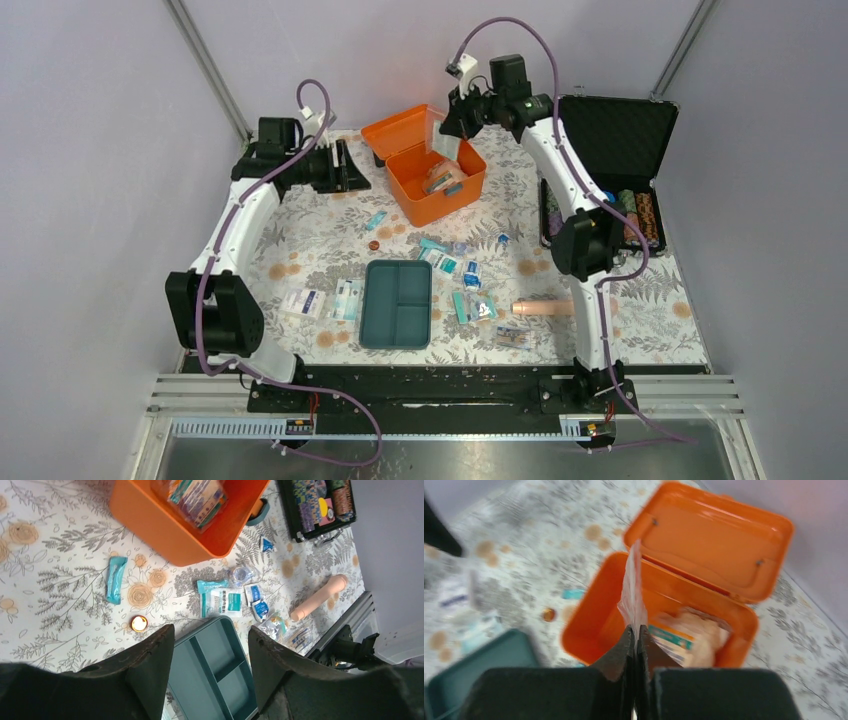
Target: Organize the medicine kit
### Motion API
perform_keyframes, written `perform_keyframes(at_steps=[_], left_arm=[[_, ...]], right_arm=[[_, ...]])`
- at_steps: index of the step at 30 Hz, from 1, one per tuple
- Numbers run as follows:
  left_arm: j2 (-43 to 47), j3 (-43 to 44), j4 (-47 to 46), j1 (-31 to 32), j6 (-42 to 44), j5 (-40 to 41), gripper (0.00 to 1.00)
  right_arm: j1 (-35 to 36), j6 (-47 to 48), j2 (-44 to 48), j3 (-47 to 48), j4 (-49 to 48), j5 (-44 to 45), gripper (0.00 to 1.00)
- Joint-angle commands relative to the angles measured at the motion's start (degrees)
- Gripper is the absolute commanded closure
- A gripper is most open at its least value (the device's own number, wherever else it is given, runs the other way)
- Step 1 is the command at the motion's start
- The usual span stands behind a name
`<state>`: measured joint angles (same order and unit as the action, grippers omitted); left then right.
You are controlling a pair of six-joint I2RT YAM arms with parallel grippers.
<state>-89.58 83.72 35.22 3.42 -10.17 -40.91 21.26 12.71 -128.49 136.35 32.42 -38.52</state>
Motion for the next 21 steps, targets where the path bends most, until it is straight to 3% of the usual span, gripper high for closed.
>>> perform_keyframes(at_steps=[1, 21], left_arm=[[4.55, -2.29, -1.38, -0.09, 2.44, 3.28, 0.44], [4.76, -1.75, 1.21, -0.17, 5.33, 5.35, 0.44]], right_arm=[[0.27, 12.25, -5.25, 5.60, 8.52, 6.50, 1.00], [1.99, 27.89, -12.55, 3.75, 10.07, 13.13, 1.00]])
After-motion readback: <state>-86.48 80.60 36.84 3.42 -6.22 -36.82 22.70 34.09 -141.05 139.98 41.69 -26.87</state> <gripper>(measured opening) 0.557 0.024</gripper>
